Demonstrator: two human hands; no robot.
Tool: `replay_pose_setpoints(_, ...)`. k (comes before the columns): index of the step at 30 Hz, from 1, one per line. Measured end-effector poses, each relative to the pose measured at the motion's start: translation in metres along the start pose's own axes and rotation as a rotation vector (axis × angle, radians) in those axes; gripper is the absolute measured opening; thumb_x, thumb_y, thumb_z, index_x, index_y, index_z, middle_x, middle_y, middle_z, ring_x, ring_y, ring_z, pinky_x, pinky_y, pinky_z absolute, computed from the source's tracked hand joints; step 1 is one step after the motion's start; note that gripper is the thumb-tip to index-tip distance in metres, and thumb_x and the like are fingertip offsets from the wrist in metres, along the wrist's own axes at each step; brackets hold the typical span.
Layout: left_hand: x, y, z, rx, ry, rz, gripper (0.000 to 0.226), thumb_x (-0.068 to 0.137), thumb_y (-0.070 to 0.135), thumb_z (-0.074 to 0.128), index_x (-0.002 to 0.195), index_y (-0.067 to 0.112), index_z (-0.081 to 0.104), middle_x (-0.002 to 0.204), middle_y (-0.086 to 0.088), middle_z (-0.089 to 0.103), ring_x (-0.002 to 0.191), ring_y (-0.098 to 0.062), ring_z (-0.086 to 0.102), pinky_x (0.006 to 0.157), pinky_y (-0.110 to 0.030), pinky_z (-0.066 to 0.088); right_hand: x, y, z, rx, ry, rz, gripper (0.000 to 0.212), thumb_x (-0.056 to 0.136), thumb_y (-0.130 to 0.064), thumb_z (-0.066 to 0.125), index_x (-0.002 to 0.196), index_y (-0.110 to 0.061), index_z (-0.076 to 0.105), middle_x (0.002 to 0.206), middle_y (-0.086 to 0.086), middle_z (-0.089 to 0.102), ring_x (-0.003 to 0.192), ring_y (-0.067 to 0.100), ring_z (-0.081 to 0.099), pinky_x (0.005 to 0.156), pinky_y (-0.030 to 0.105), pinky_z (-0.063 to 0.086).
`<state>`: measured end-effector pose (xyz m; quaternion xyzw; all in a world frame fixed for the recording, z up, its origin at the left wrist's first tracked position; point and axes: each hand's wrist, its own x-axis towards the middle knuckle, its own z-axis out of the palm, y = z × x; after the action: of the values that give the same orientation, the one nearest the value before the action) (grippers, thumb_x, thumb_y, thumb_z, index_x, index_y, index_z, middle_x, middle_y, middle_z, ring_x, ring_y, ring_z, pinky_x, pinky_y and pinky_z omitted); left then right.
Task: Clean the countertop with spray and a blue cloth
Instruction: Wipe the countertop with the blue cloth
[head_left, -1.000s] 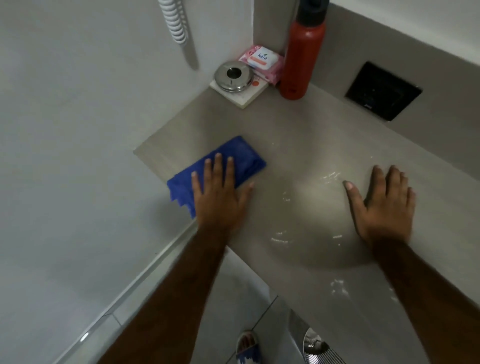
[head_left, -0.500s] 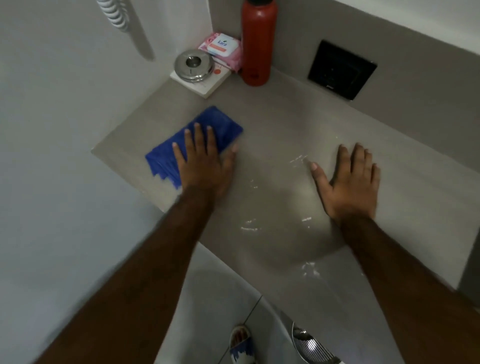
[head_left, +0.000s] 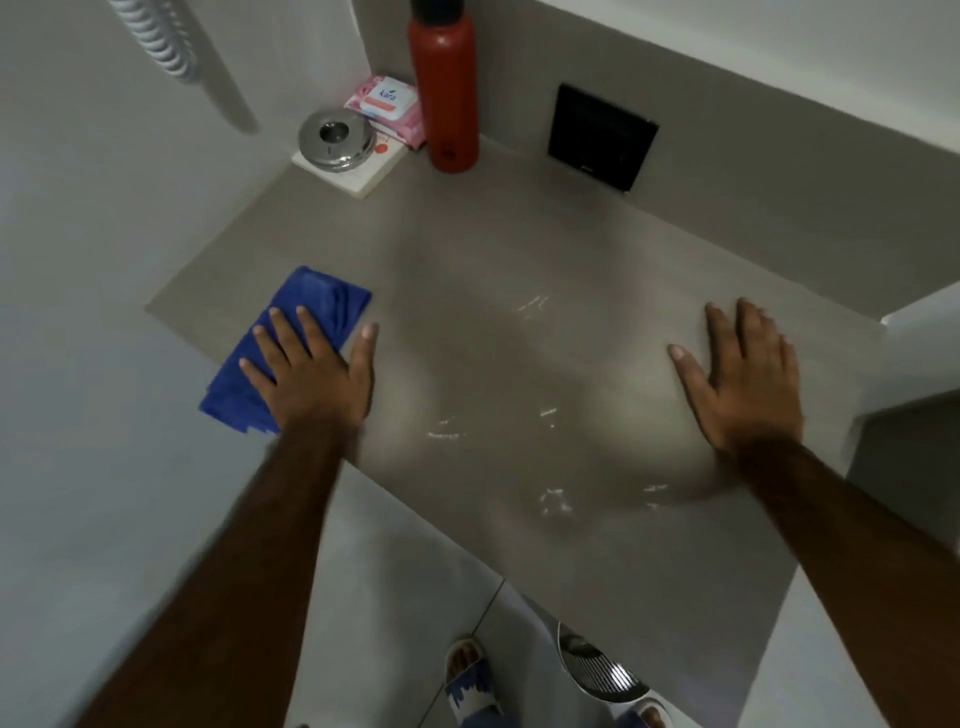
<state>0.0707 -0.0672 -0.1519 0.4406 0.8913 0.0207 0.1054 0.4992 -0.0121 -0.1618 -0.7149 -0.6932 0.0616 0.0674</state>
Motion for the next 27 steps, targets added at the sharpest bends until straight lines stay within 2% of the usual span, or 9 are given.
replay_pose_setpoints(3, 0.030, 0.035, -0.004, 0.013, -0.042, 0.029, 0.104, 0.083, 0.087, -0.006, 0.161, 0.018, -0.004, 0.169, -0.011, -0.010, 0.155, -0.032, -0.013, 0.122, -0.061, -0.007, 0.004, 0.012, 0.002, -0.011, 0.012, 0.008, 0.079, 0.100, -0.077, 0.016, 0.163, -0.030, 0.019, 0.172, 0.008, 0.018, 0.159, 0.028, 0.016, 0.129, 0.052, 0.015)
replay_pose_setpoints(7, 0.037, 0.105, 0.007, 0.063, -0.051, 0.199, 0.101, 0.084, 0.085, -0.002, 0.161, 0.019, -0.002, 0.169, -0.010, -0.010, 0.155, -0.032, -0.013, 0.122, -0.062, -0.006, 0.005, 0.014, 0.009, -0.029, 0.030, 0.008, 0.078, 0.100, -0.076, 0.018, 0.163, -0.029, 0.020, 0.172, 0.008, 0.018, 0.160, 0.028, 0.015, 0.128, 0.050, 0.013)
replay_pose_setpoints(12, -0.067, 0.170, 0.041, 0.037, -0.039, 0.520, 0.093, 0.091, 0.078, 0.010, 0.162, 0.018, 0.007, 0.170, -0.011, -0.003, 0.156, -0.034, -0.007, 0.121, -0.063, -0.005, 0.005, 0.013, 0.006, -0.009, 0.014, 0.010, 0.077, 0.101, -0.074, 0.016, 0.164, -0.030, 0.017, 0.173, 0.006, 0.014, 0.161, 0.026, 0.012, 0.129, 0.051, 0.013)
replay_pose_setpoints(14, -0.115, 0.169, 0.052, 0.016, -0.066, 0.660, 0.089, 0.094, 0.076, 0.015, 0.162, 0.018, 0.010, 0.170, -0.010, -0.001, 0.156, -0.033, -0.004, 0.122, -0.063, -0.002, 0.005, 0.012, 0.002, 0.000, -0.002, 0.016, 0.076, 0.101, -0.073, 0.016, 0.164, -0.029, 0.017, 0.174, 0.006, 0.013, 0.161, 0.026, 0.011, 0.129, 0.052, 0.013)
replay_pose_setpoints(16, -0.133, 0.148, 0.059, 0.040, -0.068, 0.728, 0.083, 0.097, 0.073, 0.016, 0.162, 0.021, 0.009, 0.170, -0.006, 0.000, 0.157, -0.030, -0.002, 0.123, -0.062, 0.002, 0.005, 0.011, -0.001, 0.006, -0.019, 0.027, 0.076, 0.101, -0.072, 0.017, 0.164, -0.030, 0.016, 0.174, 0.006, 0.012, 0.161, 0.026, 0.010, 0.129, 0.053, 0.012)
replay_pose_setpoints(18, -0.123, 0.122, 0.057, 0.066, -0.057, 0.659, 0.079, 0.098, 0.072, 0.011, 0.162, 0.025, 0.010, 0.170, -0.002, 0.001, 0.157, -0.026, 0.000, 0.123, -0.061, 0.004, 0.004, 0.011, -0.001, -0.010, -0.027, 0.041, 0.076, 0.101, -0.074, 0.017, 0.164, -0.031, 0.015, 0.174, 0.005, 0.011, 0.161, 0.026, 0.008, 0.129, 0.054, 0.009)
replay_pose_setpoints(22, -0.081, 0.107, 0.039, 0.070, -0.029, 0.351, 0.084, 0.093, 0.075, 0.007, 0.161, 0.027, 0.010, 0.170, -0.001, 0.001, 0.157, -0.025, -0.001, 0.123, -0.062, -0.001, 0.005, 0.012, 0.000, -0.012, -0.027, 0.100, 0.081, 0.099, -0.078, 0.015, 0.164, -0.030, 0.014, 0.174, 0.008, 0.009, 0.161, 0.028, 0.006, 0.129, 0.055, 0.008)
replay_pose_setpoints(25, -0.037, 0.134, 0.028, 0.032, -0.093, 0.282, 0.090, 0.087, 0.081, -0.005, 0.161, 0.029, -0.006, 0.169, 0.000, -0.013, 0.155, -0.025, -0.015, 0.121, -0.063, -0.008, 0.006, 0.013, 0.002, -0.033, -0.022, 0.096, 0.077, 0.101, -0.073, 0.012, 0.165, -0.029, 0.014, 0.174, 0.009, 0.009, 0.161, 0.028, 0.006, 0.129, 0.055, 0.008)
replay_pose_setpoints(27, -0.010, 0.163, 0.023, 0.015, -0.120, 0.279, 0.091, 0.086, 0.082, -0.004, 0.160, 0.029, -0.009, 0.169, -0.001, -0.018, 0.155, -0.027, -0.017, 0.120, -0.064, -0.011, 0.006, 0.014, 0.004, -0.031, -0.017, 0.092, 0.075, 0.103, -0.070, 0.012, 0.165, -0.029, 0.013, 0.174, 0.009, 0.007, 0.162, 0.028, 0.004, 0.130, 0.054, 0.007)
